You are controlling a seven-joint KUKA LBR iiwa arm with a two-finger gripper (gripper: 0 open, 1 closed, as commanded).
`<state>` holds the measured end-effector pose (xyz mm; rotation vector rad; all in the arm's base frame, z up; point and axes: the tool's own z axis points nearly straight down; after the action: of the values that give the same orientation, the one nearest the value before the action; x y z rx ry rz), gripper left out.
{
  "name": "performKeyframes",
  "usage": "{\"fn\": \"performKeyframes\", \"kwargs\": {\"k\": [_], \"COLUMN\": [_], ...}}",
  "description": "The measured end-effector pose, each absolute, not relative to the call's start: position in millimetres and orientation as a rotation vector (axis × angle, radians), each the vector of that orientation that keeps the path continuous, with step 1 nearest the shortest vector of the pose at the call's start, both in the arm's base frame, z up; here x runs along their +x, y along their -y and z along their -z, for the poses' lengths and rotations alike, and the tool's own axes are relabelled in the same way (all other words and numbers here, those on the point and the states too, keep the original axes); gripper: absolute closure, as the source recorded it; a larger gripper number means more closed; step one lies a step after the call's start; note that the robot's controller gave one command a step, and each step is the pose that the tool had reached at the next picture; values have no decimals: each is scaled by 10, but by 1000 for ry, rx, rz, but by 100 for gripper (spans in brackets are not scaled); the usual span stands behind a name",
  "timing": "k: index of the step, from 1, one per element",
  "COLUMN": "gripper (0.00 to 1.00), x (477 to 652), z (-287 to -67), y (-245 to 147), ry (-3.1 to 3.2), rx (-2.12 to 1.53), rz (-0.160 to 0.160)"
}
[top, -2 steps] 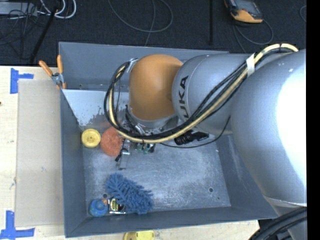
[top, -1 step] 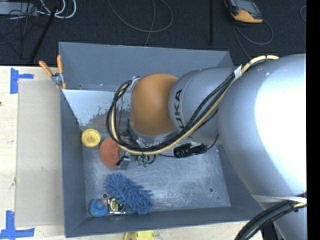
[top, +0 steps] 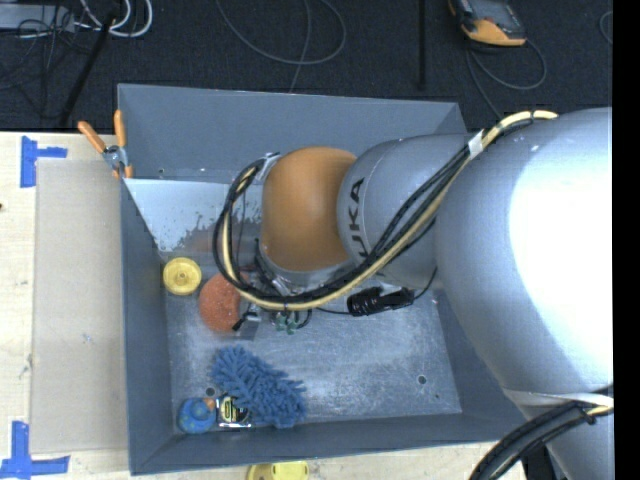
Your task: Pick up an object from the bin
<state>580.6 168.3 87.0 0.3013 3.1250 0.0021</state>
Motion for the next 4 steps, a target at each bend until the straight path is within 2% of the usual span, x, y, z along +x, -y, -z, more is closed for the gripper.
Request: {"fn": "performKeyframes", "kwargs": {"k": [1, 2, 3, 4], "gripper": [100, 0, 0, 100], "x": [5777, 5792, 5743, 6020], "z": [-1366, -1302, -734, -733], "y": [-1663, -1690, -1705, -2042], "ry": [-3136, -3111, -3107, -3107], "rx": [275, 357, 448, 402], "rz": [4, -7, -3, -7]}}
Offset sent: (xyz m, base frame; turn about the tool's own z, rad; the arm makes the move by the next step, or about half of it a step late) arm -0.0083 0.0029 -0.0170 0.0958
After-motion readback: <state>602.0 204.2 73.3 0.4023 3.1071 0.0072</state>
